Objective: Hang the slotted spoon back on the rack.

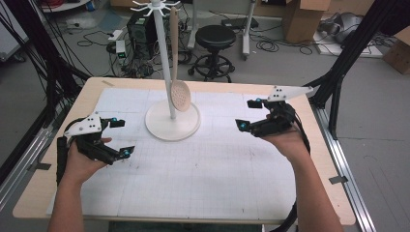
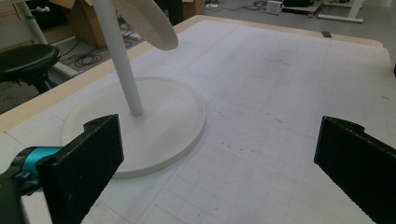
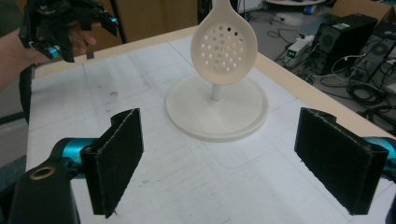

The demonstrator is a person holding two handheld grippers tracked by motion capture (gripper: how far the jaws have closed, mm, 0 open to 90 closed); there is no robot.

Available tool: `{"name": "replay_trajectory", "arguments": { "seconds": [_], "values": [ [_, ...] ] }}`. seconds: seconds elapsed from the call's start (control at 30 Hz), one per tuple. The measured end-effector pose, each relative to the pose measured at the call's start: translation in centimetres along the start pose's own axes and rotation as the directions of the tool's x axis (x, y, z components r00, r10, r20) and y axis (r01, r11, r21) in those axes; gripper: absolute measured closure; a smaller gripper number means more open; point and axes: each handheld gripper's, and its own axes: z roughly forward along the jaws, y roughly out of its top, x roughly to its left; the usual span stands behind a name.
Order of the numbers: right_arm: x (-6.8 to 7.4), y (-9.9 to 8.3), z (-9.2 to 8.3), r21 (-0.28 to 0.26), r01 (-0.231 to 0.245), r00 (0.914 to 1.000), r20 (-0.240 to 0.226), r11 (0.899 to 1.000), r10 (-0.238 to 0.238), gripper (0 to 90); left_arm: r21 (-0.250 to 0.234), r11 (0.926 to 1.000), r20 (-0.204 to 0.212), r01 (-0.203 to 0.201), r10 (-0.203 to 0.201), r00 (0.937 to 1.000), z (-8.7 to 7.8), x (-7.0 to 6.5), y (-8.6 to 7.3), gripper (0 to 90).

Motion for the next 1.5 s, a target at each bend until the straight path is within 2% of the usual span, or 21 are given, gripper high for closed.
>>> {"name": "replay_trajectory", "arguments": {
  "seconds": [0.1,0.33,0.43,0.5,0.57,0.6,0.67,0.73,0.93,1.13,1.27,1.5],
  "values": [
    [0.3,-2.2,-0.3,-0.038,-0.036,0.9993,-0.001,0.999,0.036,14.7,-0.005,1.0000,0.001,0.008,-0.008,1.0000,0.1,0.0,-0.1,1.8],
    [0.5,-6.6,-1.5,-0.097,-0.102,0.9933,0.044,0.990,0.107,11.9,-0.013,0.9999,0.001,0.010,-0.010,1.0000,0.1,0.1,-0.3,1.8],
    [0.4,-8.0,-1.9,-0.134,-0.128,0.9894,0.051,0.983,0.136,11.3,-0.025,0.9995,0.001,0.020,-0.020,0.9998,0.0,0.1,-0.4,1.8],
    [0.4,-8.6,-2.0,-0.134,-0.139,0.9872,0.059,0.981,0.148,11.1,-0.036,0.9990,0.005,0.027,-0.027,0.9996,0.0,0.2,-0.5,1.8],
    [0.7,-9.3,-2.2,-0.170,-0.130,0.9880,0.061,0.977,0.142,11.1,-0.048,0.9983,0.008,0.031,-0.031,0.9995,-0.1,0.2,-0.6,1.8],
    [0.6,-9.5,-2.2,-0.170,-0.135,0.9873,0.060,0.976,0.147,11.1,-0.051,0.9982,0.008,0.030,-0.029,0.9995,-0.1,0.2,-0.6,1.8],
    [0.5,-9.9,-2.1,-0.153,-0.132,0.9870,0.071,0.979,0.144,10.9,-0.060,0.9977,0.005,0.029,-0.029,0.9996,-0.1,0.2,-0.6,1.8],
    [0.5,-10.2,-2.1,-0.171,-0.141,0.9859,0.065,0.975,0.154,10.1,-0.067,0.9974,0.003,0.026,-0.026,0.9997,-0.3,0.2,-0.5,1.8],
    [0.5,-11.2,-2.1,-0.150,-0.154,0.9831,0.076,0.977,0.167,8.4,-0.083,0.9958,-0.003,0.039,-0.039,0.9992,-0.7,0.4,-0.7,1.8],
    [0.3,-11.6,-2.9,-0.164,-0.178,0.9766,0.091,0.970,0.195,8.4,-0.083,0.9960,0.003,0.034,-0.034,0.9994,-0.6,0.4,-0.6,1.8],
    [0.4,-11.4,-2.8,-0.157,-0.155,0.9797,0.103,0.975,0.172,8.4,-0.080,0.9963,0.004,0.031,-0.031,0.9995,-0.6,0.3,-0.6,1.8],
    [0.5,-11.0,-2.9,-0.160,-0.143,0.9809,0.109,0.977,0.161,8.4,-0.073,0.9970,0.003,0.028,-0.028,0.9996,-0.6,0.1,-0.6,1.8]
  ]
}}
